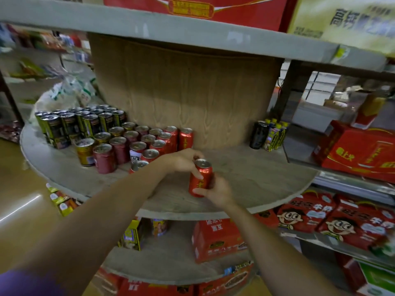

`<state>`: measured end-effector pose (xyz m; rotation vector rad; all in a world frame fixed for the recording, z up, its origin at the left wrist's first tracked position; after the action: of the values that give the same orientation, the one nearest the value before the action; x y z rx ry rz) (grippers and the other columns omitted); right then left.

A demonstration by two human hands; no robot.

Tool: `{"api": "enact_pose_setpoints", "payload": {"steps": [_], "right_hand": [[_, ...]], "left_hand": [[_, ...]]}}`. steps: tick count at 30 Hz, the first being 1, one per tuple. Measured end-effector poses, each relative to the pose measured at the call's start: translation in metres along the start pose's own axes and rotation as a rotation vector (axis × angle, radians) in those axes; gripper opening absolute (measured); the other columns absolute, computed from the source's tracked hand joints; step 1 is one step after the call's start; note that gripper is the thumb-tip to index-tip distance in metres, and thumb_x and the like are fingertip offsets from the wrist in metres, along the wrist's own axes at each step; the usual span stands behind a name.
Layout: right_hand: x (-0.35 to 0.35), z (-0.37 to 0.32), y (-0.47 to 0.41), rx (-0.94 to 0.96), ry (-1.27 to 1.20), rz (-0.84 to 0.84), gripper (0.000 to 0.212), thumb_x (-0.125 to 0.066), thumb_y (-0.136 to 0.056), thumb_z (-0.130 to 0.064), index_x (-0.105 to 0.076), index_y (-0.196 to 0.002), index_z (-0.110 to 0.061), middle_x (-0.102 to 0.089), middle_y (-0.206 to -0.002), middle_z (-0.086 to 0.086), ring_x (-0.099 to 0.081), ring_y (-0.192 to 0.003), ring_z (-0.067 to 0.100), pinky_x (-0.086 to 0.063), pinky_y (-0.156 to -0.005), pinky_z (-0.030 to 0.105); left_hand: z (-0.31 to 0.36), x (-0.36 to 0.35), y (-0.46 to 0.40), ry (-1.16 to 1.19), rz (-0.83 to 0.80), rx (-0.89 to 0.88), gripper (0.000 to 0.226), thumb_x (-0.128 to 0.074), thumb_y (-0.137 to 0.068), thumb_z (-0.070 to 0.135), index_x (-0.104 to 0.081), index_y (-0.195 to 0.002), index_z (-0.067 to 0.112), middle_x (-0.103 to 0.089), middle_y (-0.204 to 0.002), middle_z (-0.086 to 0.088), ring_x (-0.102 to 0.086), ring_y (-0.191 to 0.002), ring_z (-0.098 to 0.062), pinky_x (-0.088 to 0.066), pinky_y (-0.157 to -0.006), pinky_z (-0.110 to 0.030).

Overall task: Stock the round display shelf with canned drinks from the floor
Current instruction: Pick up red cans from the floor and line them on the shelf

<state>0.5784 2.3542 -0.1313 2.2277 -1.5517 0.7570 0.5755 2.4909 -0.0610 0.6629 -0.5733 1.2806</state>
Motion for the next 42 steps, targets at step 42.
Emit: {"api": "enact_pose_setpoints", "payload": {"steps": [42], "right_hand": [[-0.006, -0.012, -0.135, -0.129, 0.222, 0.161, 0.026, -0.069, -0.088, -0.021, -0.068, -0.109, -0.005, -0.068, -0.116, 0.008, -0.062, -0.109, 0.022, -0.042, -0.085, 0.018]], "left_hand": [[-0.009, 0.095, -0.102, -0.607, 0.131, -0.202, 0.017, -0.074, -0.081, 0.027, -0.072, -0.096, 0.021, -0.068, -0.105, 0.0, -0.063, -0.099, -0.022, -0.048, -0.077, -0.029]]}}
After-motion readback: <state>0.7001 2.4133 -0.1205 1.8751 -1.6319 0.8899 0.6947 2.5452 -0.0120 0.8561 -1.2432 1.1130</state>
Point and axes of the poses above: each hand's wrist, its own y-axis away from the middle knuckle, its own x-axis out of the back of the hand, z = x × y, the point moved 7 cm from there along -y, towards the middle knuckle
